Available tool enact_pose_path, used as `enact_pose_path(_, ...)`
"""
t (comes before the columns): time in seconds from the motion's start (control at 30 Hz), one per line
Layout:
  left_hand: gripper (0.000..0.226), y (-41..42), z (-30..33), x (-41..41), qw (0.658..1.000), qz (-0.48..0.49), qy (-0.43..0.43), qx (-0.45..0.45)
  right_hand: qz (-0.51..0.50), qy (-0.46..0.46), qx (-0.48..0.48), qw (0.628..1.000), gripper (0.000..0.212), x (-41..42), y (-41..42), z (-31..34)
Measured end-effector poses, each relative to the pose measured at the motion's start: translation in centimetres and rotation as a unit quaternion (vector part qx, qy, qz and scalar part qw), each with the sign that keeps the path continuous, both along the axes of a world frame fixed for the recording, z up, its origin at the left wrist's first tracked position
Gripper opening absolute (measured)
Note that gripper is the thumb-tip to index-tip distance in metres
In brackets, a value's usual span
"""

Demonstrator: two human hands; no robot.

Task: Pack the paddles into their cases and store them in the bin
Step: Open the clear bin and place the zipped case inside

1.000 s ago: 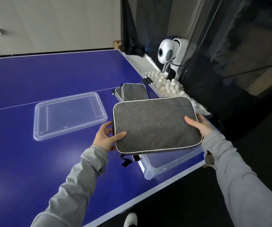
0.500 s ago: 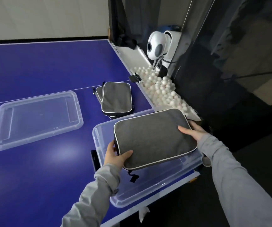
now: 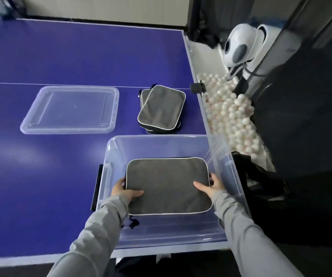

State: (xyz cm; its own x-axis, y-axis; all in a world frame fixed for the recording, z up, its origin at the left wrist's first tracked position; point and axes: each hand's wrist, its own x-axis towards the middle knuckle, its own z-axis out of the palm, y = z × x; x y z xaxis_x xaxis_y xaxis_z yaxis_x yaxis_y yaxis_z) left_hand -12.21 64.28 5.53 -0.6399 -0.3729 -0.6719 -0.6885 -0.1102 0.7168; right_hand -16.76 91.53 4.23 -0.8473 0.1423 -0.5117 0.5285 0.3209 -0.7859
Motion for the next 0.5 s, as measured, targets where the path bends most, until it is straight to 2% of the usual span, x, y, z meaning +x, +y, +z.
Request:
enact_pose_path(0.17, 0.07, 0.2, -1.8, -0.6, 0.999, -0.032, -0.029, -0.005, 0.023, -0.029, 0.009, 0.999, 0.041, -0.7, 0.7, -1.6)
enact_pose_path(0.3, 0.071, 0.3, -3.6, -0.9, 0.998, -0.051, -0.04, -0.015, 0.051, -0.062, 0.026, 0.996, 0.052, -1.4, 1.1, -2.5)
enact_pose_path(0.5, 0.072, 0.1, -4.9, -1.2, 0.976, -0.139, -0.07, -0.152, 0.072, -0.074, 0.045, 0.994, 0.054, -1.8, 0.6, -3.5)
